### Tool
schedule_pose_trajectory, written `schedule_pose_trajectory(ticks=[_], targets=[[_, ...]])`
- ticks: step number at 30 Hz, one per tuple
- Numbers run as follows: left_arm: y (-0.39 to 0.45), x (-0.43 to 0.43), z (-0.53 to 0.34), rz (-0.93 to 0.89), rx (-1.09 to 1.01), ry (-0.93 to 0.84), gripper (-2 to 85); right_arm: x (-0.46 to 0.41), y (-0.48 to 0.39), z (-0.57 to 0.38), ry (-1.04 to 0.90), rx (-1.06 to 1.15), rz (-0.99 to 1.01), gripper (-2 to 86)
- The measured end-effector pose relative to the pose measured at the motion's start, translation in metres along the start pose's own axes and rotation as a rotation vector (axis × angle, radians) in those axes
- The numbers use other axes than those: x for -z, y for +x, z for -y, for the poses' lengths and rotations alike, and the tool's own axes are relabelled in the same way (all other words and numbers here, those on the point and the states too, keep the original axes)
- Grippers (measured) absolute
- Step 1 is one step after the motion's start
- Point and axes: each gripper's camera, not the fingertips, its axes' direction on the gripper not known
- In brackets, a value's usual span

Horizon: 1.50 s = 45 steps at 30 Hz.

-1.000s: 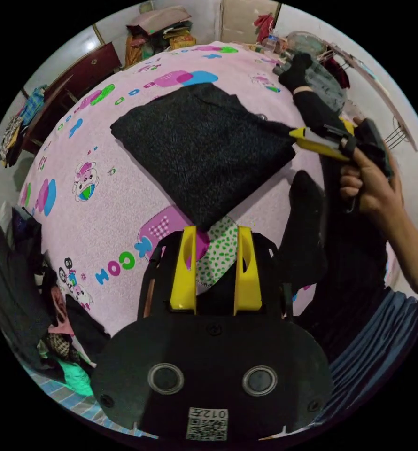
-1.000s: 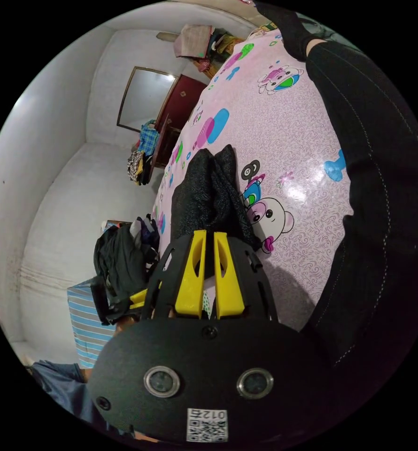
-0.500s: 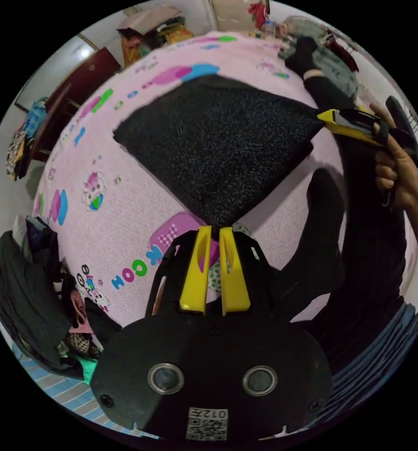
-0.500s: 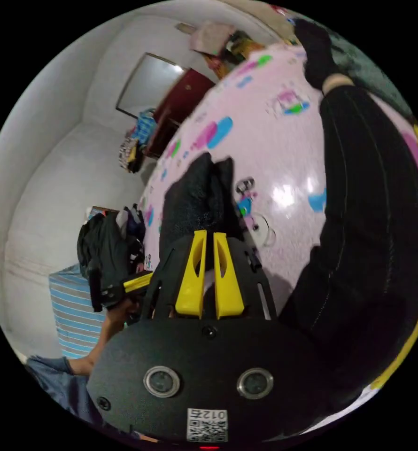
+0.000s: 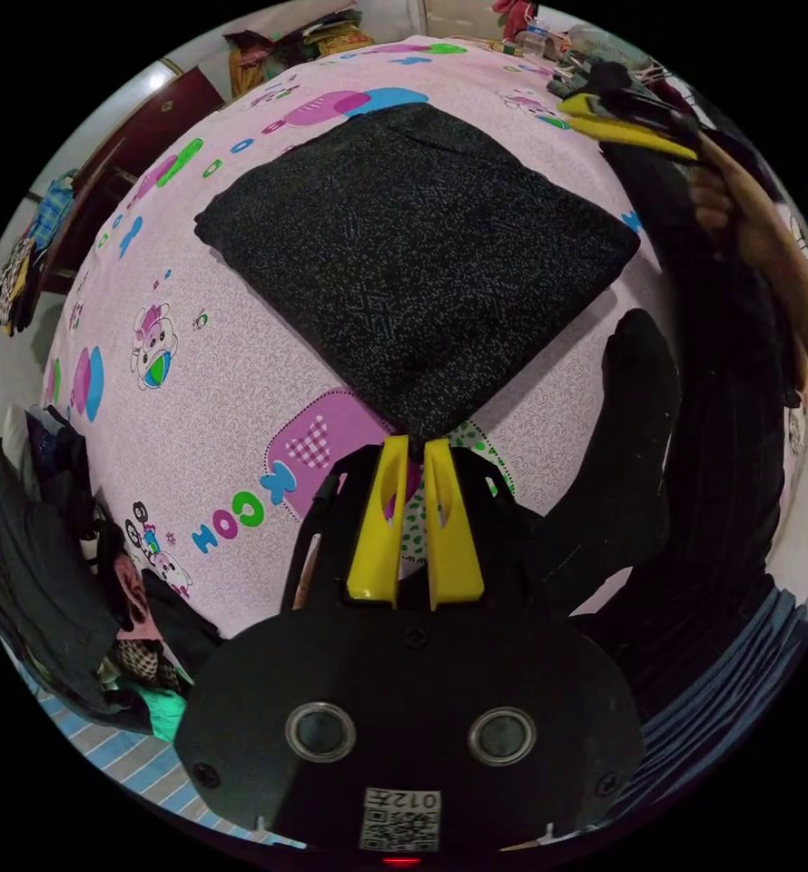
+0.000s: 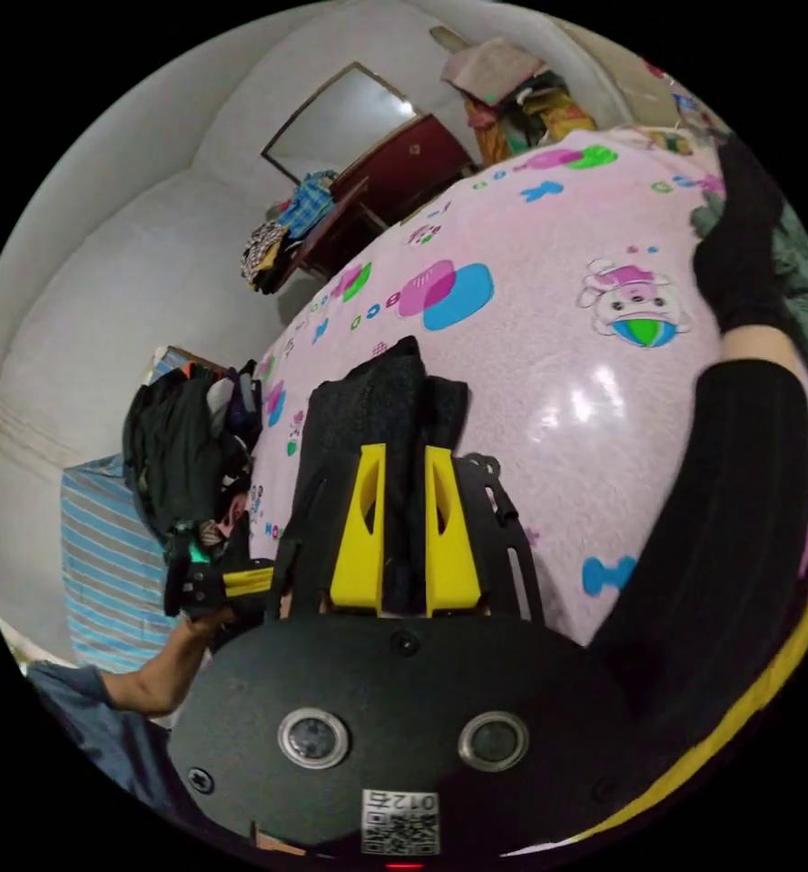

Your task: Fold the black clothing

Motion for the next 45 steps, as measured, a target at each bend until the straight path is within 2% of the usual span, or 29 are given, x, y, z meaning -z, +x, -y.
schedule_pose_trajectory(ticks=[9,15,20,24,32,35,37,41,45], targets=[[-0.014,-0.008,-0.001,-0.007,0.007,-0.002,1.2,-0.066,0.047,0.082,-0.106,-0.116,0.206,9.6],[-0.027,-0.011,-0.003,-0.029,0.01,-0.003,1.2,-0.098,0.052,0.109,-0.183,-0.095,0.279,11.1],[-0.039,-0.013,-0.009,-0.047,0.028,0.001,1.2,-0.112,0.05,0.119,-0.255,-0.034,0.28,9.6],[-0.046,-0.014,-0.014,-0.052,0.042,0.004,1.2,-0.112,0.048,0.113,-0.251,-0.009,0.35,4.9],[-0.053,0.001,-0.028,-0.019,0.033,0.03,0.9,-0.061,-0.004,0.093,-0.116,0.147,0.256,1.0],[-0.054,0.002,-0.034,-0.002,0.033,0.041,0.8,-0.044,-0.01,0.079,-0.063,0.183,0.16,0.8],[-0.055,0.001,-0.034,0.011,0.029,0.036,0.8,-0.058,0.007,0.068,-0.086,0.13,0.033,0.8],[-0.053,0.006,-0.037,0.047,0.004,0.021,0.8,-0.078,0.023,0.059,-0.054,0.06,0.096,0.9],[-0.05,0.008,-0.047,0.079,-0.01,0.022,0.8,-0.096,0.011,0.061,-0.109,0.081,0.006,1.7]])
